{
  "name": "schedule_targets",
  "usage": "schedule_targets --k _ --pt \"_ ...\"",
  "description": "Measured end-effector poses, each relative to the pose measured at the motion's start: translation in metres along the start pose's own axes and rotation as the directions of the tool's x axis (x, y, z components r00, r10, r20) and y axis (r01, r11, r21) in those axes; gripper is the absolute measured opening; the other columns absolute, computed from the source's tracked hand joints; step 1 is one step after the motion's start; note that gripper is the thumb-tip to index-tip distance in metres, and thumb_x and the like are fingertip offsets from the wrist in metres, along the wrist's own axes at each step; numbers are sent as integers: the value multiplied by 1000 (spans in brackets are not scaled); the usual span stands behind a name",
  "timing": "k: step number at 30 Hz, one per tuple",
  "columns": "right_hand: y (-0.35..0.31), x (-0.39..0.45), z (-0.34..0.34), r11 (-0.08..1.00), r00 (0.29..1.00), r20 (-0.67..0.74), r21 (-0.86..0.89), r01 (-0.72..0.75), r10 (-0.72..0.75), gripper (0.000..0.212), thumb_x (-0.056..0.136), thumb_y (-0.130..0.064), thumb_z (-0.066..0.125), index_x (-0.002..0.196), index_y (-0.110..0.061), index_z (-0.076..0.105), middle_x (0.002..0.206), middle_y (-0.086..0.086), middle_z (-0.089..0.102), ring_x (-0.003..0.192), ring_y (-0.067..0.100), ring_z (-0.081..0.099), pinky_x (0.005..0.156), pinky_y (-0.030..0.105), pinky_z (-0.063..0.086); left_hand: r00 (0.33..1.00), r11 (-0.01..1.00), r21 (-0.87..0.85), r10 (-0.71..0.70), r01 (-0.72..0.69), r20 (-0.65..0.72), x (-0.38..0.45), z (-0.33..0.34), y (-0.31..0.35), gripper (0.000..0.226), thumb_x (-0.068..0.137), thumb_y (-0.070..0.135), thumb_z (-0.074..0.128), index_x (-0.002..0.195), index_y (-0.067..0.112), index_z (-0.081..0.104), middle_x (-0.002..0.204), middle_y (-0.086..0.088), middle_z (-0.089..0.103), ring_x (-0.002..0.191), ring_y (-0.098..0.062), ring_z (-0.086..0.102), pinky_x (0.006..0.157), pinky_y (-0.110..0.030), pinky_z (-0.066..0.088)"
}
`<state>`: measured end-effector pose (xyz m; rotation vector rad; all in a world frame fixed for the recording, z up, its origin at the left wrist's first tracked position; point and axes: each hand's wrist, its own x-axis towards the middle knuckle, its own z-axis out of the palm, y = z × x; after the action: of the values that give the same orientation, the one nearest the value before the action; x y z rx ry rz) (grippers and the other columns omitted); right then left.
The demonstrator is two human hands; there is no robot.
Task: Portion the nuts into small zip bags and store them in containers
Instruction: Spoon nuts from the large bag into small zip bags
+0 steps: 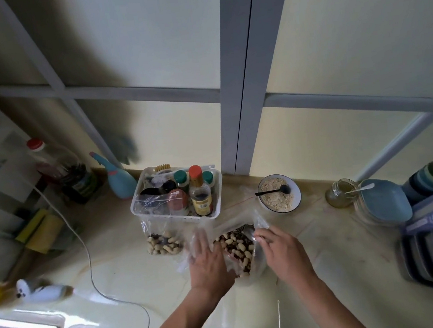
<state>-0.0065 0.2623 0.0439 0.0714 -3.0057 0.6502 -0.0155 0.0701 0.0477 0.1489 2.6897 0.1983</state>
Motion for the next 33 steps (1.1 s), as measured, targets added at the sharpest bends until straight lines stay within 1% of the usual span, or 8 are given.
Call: schedule_targets --k 5,9,13,16,20,24,29,33 --pt "-16 -7 5 997 998 37 -61 -44 47 20 82 -15 80 95 -26 69 87 -8 62 61 14 63 52 21 44 922 994 45 -79 103 -380 -4 1 -5 45 78 40 67 118 20 63 164 -24 -4 152 -35 -15 120 -64 3" --pt "-26 -8 12 997 999 30 -68 -22 25 7 91 -15 69 95 -20 68 85 -3 66 66 19 67 58 27 51 883 996 53 -35 67 -468 -6 5 -3 44 72 37 74 111 17 69 163 -25 14 154 -35 1 118 -65 13" --pt "-25 -5 16 997 998 17 25 -67 67 23 104 -16 47 101 -11 69 90 6 69 78 25 68 70 31 49 898 998 -28 -68 62 -434 -10 6 9 51 76 41 70 119 17 64 164 -24 11 154 -35 0 118 -60 24" --pt "-22 -3 19 970 982 -53 172 -172 183 22 101 -15 54 92 -8 73 83 7 72 77 27 68 69 30 45 978 996 -54 -75 65 -194 -15 -6 14 61 92 46 52 144 19 39 166 -17 -8 153 -33 -15 121 -49 17" --pt "-13 -5 33 883 927 -53 327 -336 372 24 100 -19 59 89 -10 78 75 4 75 75 24 70 68 27 43 1000 1000 -5 18 -18 -9 -12 -5 9 60 90 46 50 142 19 36 150 -9 36 143 -31 27 114 -43 25" --pt "-8 -8 30 693 848 138 516 -503 512 29 102 -22 55 86 -16 78 61 0 71 60 8 69 75 33 57 989 991 -128 -16 35 146 -5 16 -4 61 81 38 59 135 19 37 130 -1 57 124 -27 52 101 -36 41" --pt "-7 -16 37 428 790 309 706 -564 529 21 103 -17 57 97 -16 77 72 7 76 67 23 76 75 46 64 987 973 -196 -95 120 132 2 36 -11 65 80 32 59 140 16 40 126 -4 59 116 -25 57 89 -29 50" --pt "-14 -20 47 188 719 449 764 -617 531 19 103 -13 56 107 -3 71 83 20 76 75 31 77 63 31 62 986 954 -270 -102 134 130 9 43 -13 57 82 30 65 131 4 52 118 -5 64 104 -23 64 75 -24 43"
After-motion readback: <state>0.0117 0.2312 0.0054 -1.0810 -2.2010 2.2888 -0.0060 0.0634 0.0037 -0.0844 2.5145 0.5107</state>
